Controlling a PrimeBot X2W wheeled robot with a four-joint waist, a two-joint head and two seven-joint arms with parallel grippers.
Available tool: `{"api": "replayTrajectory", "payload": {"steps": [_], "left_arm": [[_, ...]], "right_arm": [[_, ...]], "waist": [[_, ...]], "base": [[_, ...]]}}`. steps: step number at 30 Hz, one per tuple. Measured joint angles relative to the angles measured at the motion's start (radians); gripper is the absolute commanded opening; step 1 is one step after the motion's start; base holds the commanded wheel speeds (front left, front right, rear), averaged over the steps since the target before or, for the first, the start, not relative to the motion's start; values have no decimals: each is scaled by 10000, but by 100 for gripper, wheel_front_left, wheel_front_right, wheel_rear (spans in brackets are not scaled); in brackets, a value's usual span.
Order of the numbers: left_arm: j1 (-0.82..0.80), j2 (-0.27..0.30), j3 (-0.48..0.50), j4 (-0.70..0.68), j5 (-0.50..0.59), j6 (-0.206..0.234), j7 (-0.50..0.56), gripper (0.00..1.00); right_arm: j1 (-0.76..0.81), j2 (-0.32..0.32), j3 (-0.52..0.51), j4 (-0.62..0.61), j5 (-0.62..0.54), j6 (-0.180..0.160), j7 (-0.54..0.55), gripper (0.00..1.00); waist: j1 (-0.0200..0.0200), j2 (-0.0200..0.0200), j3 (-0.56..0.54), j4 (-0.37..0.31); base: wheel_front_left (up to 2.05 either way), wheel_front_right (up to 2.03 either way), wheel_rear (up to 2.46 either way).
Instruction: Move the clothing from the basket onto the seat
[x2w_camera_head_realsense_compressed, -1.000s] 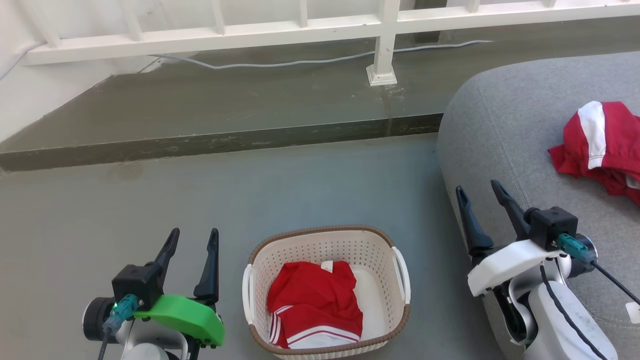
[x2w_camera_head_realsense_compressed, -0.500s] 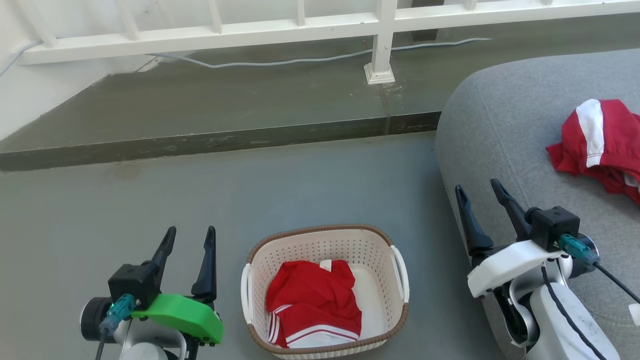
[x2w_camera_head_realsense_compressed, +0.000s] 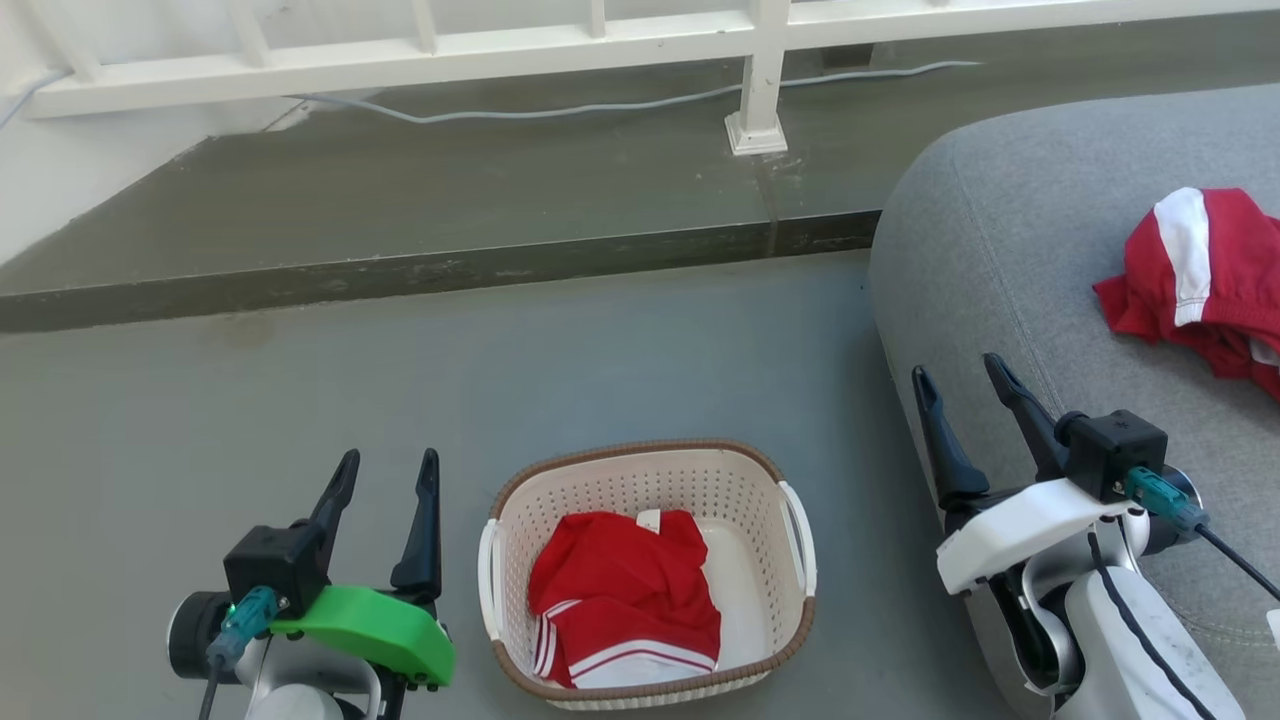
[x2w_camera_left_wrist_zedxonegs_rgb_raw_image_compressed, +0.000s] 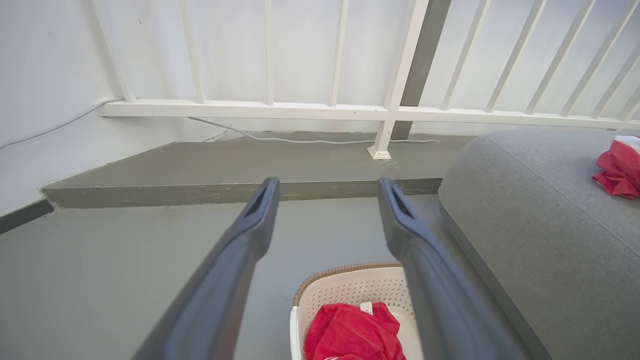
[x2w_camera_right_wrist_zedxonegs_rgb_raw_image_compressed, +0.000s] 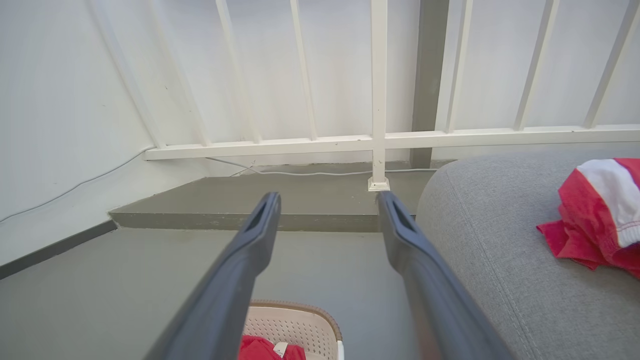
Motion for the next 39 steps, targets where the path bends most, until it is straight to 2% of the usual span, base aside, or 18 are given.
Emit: {"api": "replayTrajectory", "payload": {"steps": [14,25,39], "left_arm": [[-51,-59,-945,-10,316,-61,554,100],[-887,-161,-2092,765,1030,-704,1057,100],[-2800,-374,-2596,2750,1580,-1344,1592,100]], "right_arm": [[-46,-35,44,-995,-2,0,301,100],[-675,-98,119,-1822,-23,2,546,100],[-1526,8,451,-2667,-33,23,635,100]], "waist": [[0,0,898,-142],[0,0,2275,-424],[1,0,4275,-1355]], "base": [[0,0,0],[0,0,0],[0,0,0]]}}
